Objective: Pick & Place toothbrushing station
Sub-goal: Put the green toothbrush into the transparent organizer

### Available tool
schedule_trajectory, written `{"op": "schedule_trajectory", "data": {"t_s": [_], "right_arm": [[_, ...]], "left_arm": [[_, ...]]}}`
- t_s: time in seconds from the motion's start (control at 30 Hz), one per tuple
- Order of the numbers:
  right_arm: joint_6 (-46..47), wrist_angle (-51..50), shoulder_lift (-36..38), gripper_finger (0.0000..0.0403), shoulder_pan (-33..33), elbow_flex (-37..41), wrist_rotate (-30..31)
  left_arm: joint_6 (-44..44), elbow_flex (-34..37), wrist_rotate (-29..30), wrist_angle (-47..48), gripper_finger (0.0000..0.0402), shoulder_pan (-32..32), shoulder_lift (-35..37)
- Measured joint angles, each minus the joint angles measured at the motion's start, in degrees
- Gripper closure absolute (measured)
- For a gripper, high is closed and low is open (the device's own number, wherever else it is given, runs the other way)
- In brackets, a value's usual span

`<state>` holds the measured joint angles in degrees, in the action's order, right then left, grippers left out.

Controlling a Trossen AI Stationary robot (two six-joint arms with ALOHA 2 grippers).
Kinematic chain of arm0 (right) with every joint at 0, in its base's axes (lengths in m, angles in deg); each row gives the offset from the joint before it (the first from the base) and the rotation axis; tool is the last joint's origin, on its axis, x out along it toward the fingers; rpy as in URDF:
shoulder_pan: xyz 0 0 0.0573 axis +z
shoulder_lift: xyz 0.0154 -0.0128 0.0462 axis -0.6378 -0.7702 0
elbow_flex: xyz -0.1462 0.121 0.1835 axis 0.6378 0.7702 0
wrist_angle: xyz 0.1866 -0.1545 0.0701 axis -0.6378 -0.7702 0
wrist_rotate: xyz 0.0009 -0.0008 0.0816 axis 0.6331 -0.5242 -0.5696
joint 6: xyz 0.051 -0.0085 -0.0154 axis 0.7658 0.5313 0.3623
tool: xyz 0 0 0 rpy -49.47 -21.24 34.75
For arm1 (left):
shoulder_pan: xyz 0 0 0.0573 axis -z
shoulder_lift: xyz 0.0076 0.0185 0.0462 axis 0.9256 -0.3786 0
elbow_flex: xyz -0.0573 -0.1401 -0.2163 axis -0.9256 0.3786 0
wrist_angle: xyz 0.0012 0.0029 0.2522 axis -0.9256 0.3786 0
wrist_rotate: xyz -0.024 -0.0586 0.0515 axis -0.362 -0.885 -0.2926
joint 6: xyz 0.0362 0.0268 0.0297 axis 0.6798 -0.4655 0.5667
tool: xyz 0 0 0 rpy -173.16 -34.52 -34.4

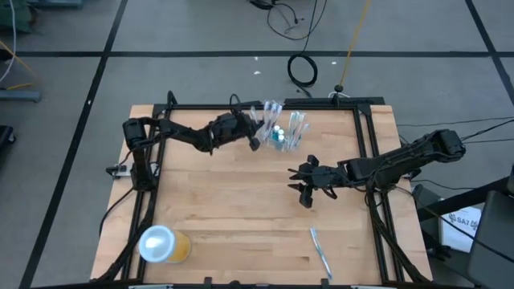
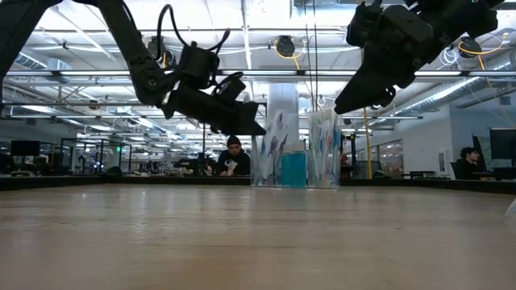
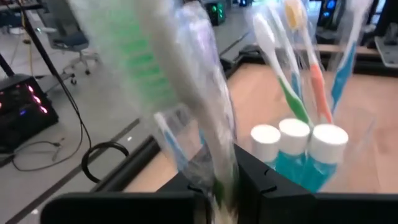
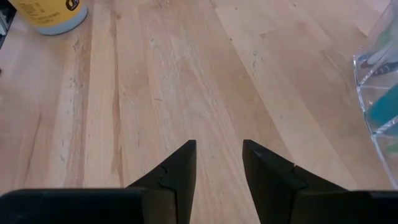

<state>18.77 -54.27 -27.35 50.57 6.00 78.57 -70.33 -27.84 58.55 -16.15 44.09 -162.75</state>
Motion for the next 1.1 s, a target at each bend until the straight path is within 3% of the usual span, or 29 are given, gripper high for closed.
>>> {"op": "schedule_trajectory", "data": {"t_s": [0.43, 0.73, 0.93, 1.1], "right_arm": [[0.0, 0.3, 0.0, 0.0277, 0.0, 0.0, 0.0], [0.0, 0.3, 0.0, 0.0277, 0.0, 0.0, 0.0], [0.0, 0.3, 0.0, 0.0277, 0.0, 0.0, 0.1], [-0.3, 0.3, 0.0, 0.0277, 0.0, 0.0, 0.1]], "left_arm": [[2.1, 0.0, -0.3, 1.3, 0.0352, 0.5, 0.0], [1.2, 0.0, -0.4, 7.4, 0.0317, -0.9, 0.0], [3.3, 0.0, -0.2, 2.6, 0.0316, 0.1, 0.7], [2.7, 0.0, -0.2, 4.2, 0.0315, 0.0, 1.4]]}}
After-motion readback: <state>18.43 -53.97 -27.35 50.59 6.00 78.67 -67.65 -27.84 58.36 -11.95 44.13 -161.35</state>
